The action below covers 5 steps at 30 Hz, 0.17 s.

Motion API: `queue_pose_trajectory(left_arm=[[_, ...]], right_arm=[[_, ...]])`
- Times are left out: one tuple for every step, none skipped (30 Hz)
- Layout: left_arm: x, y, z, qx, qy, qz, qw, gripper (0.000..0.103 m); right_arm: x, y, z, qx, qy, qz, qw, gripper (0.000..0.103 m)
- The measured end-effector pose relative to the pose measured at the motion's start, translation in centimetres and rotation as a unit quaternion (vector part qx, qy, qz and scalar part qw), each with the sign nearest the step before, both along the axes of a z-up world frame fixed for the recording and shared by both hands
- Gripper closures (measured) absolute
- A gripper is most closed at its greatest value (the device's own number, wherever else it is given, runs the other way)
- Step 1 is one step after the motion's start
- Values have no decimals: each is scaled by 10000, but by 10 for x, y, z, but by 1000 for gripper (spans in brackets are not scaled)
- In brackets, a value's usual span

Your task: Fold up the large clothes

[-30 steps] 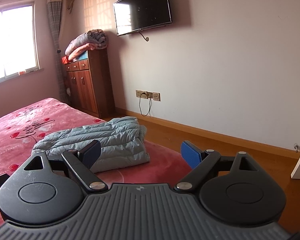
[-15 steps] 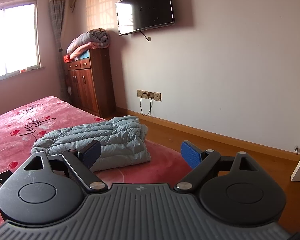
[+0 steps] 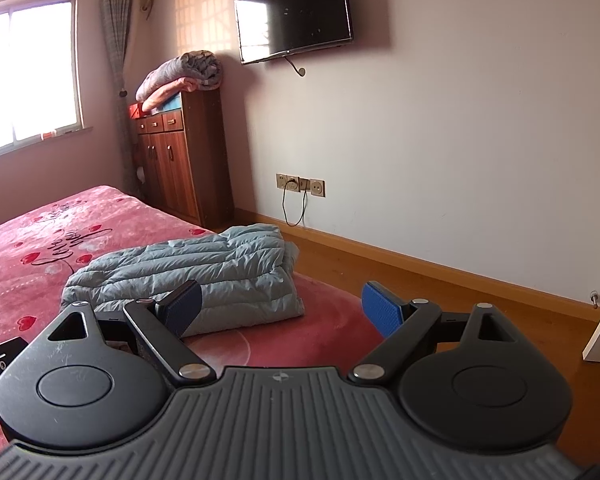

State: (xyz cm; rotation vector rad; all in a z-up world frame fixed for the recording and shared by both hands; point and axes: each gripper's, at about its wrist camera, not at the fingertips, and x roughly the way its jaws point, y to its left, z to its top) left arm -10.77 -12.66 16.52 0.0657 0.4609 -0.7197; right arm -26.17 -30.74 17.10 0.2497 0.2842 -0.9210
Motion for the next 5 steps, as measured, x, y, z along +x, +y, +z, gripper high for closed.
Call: queue_pose_trajectory(left_arm=[[1,1,-1,-19,27,12,10000,1],[4,2,-3,-41,64,29,10000,1],[7,3,-5,-52,109,56,9999,1],[10,5,-7,-48,137,83,9999,1],[14,7,-10,-30,175,149,9997,1]], right_arm=[[1,0,-1,10,12,6,10000,0],[2,-1,-1,20,24,14,10000,0],[3,-2,-2,26,40,24,10000,0],[4,-2,-2,32,58,36,10000,0],[6,-2,-4,39,80,53,9999,0]])
